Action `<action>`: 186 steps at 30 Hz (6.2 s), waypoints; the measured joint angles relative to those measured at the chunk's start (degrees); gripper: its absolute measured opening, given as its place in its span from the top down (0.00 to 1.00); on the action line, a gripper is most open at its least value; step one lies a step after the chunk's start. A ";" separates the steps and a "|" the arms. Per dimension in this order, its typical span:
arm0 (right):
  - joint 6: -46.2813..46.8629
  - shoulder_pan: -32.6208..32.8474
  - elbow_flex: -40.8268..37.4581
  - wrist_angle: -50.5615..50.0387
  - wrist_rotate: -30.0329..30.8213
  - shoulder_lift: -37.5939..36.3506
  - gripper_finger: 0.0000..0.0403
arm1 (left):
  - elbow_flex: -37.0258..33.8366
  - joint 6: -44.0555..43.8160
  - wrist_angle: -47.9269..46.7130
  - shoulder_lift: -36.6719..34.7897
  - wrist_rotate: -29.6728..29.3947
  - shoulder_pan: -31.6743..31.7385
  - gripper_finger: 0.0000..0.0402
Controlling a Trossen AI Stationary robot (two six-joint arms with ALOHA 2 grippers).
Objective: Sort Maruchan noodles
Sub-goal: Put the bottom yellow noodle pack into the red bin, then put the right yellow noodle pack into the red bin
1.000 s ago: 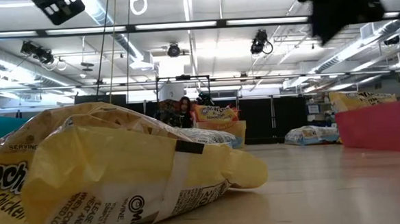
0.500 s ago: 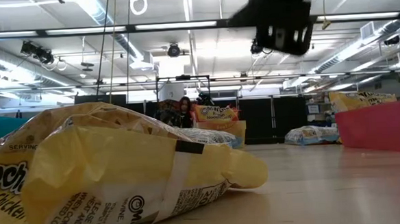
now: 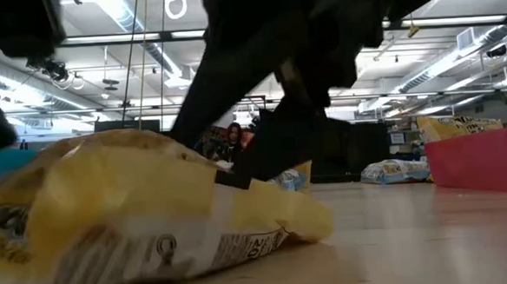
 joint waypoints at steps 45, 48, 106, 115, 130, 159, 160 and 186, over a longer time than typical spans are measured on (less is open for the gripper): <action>-3.57 -4.59 0.78 -14.74 -0.70 -5.40 0.97 | -0.26 38.93 -7.90 -1.69 14.42 22.03 0.48; -8.69 -4.53 0.83 -26.34 1.49 -11.04 0.98 | -0.22 37.70 -12.00 -5.30 14.53 23.31 0.48; -14.48 7.09 -21.26 -74.59 19.27 -39.79 0.66 | -0.03 18.57 -12.46 -21.83 -1.07 24.86 0.48; 35.26 8.65 -20.74 -73.20 5.68 -44.98 0.57 | 0.10 23.31 -17.09 -23.06 2.28 28.34 0.48; 52.12 0.25 -37.28 -62.11 9.18 -43.77 0.59 | -0.03 47.37 -19.80 -29.80 13.92 42.12 0.48; -24.21 -52.68 -8.88 -79.17 18.14 -43.09 0.59 | 0.06 54.68 -29.59 -50.53 20.78 50.41 0.48; -27.86 -54.96 -8.88 -79.21 17.72 -41.90 0.59 | 0.06 53.86 -30.04 -51.05 20.74 50.41 0.48; -43.59 -73.23 -16.32 -69.47 15.10 -17.67 0.67 | 0.06 47.86 -24.36 -53.33 5.26 50.59 0.48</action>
